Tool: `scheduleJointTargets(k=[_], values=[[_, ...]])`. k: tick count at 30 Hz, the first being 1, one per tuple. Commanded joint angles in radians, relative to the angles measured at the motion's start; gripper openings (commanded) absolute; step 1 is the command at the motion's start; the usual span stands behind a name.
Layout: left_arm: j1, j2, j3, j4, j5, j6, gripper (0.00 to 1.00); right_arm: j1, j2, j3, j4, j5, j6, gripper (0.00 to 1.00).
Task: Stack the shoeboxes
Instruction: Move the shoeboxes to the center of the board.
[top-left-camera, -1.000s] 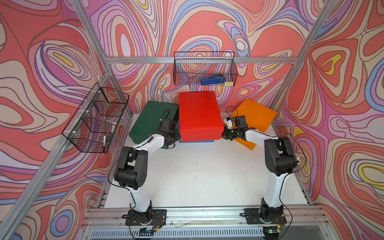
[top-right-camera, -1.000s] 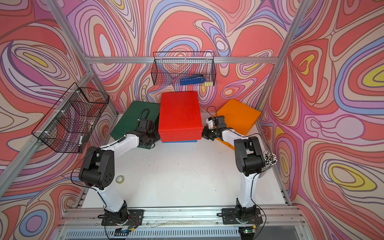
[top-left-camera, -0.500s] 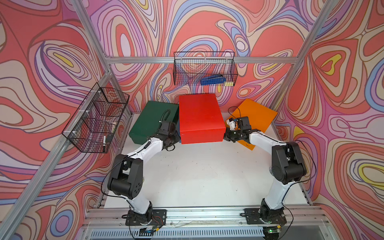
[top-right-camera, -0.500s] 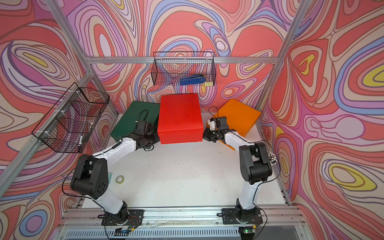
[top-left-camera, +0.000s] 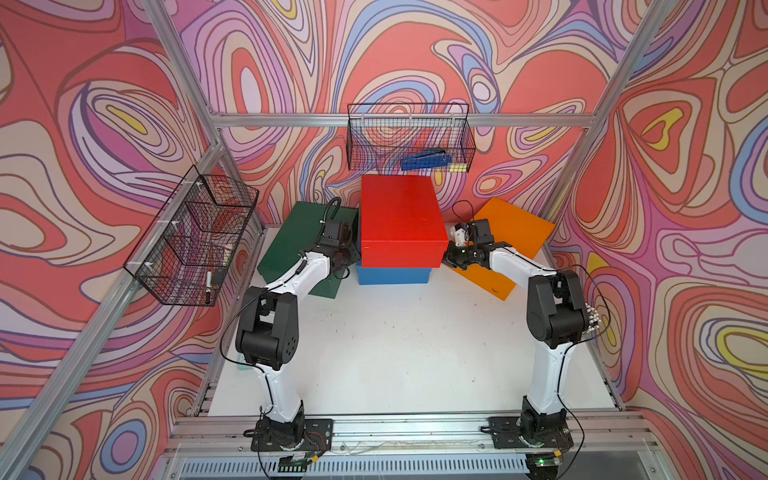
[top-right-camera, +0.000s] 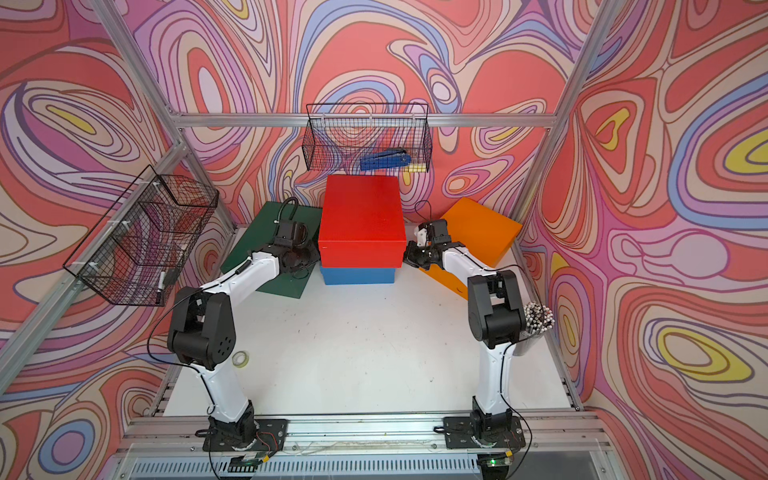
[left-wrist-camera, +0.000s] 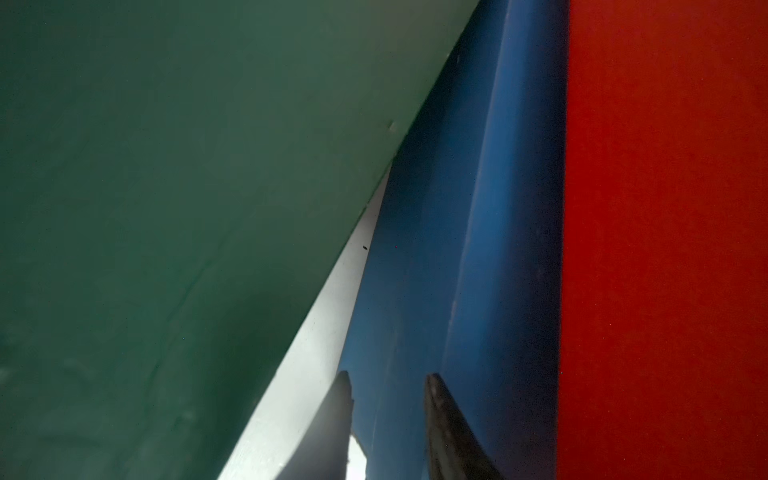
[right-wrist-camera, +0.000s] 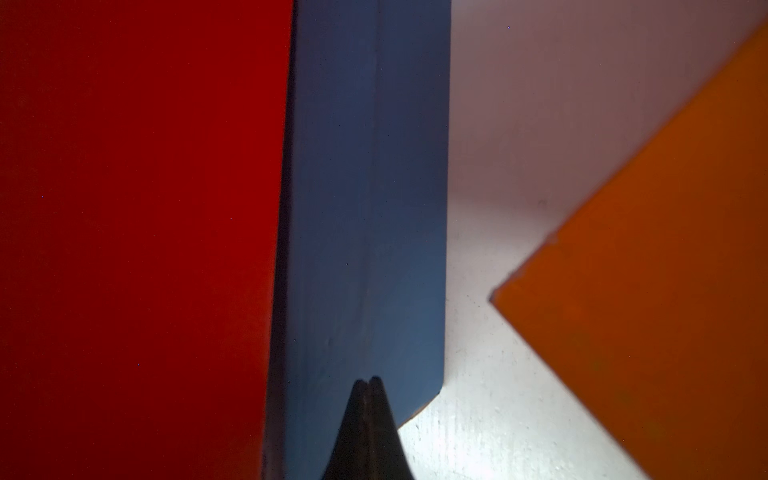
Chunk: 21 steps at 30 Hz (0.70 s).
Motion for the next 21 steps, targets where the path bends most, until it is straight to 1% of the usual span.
scheduleJointTargets(k=[1,3,4,6,11,15,18,21], values=[[-0.015,0.044,0.033,0.031,0.086,-0.015,0.43,0.037,0.037,0.031,0.005,-0.026,-0.013,0.0],[-0.016,0.06,0.037,0.031,0.1,-0.025,0.5,0.037,0.051,0.032,0.033,-0.042,-0.007,0.0],[-0.014,0.066,0.039,0.068,0.105,-0.031,0.52,0.037,0.058,0.032,0.047,-0.049,-0.001,0.0],[-0.013,0.078,0.043,0.079,0.116,-0.037,0.54,0.037,0.073,0.037,0.073,-0.061,0.009,0.0],[-0.014,0.097,0.034,0.095,0.145,-0.053,0.52,0.037,0.109,0.068,0.13,-0.111,0.032,0.0],[-0.014,0.094,-0.006,0.125,0.17,-0.076,0.49,0.037,0.119,0.054,0.227,-0.189,0.073,0.0],[-0.014,0.085,-0.036,0.152,0.193,-0.096,0.47,0.038,0.117,0.013,0.322,-0.261,0.13,0.0],[-0.017,0.069,-0.074,0.171,0.207,-0.114,0.45,0.04,0.092,-0.043,0.379,-0.283,0.168,0.0]])
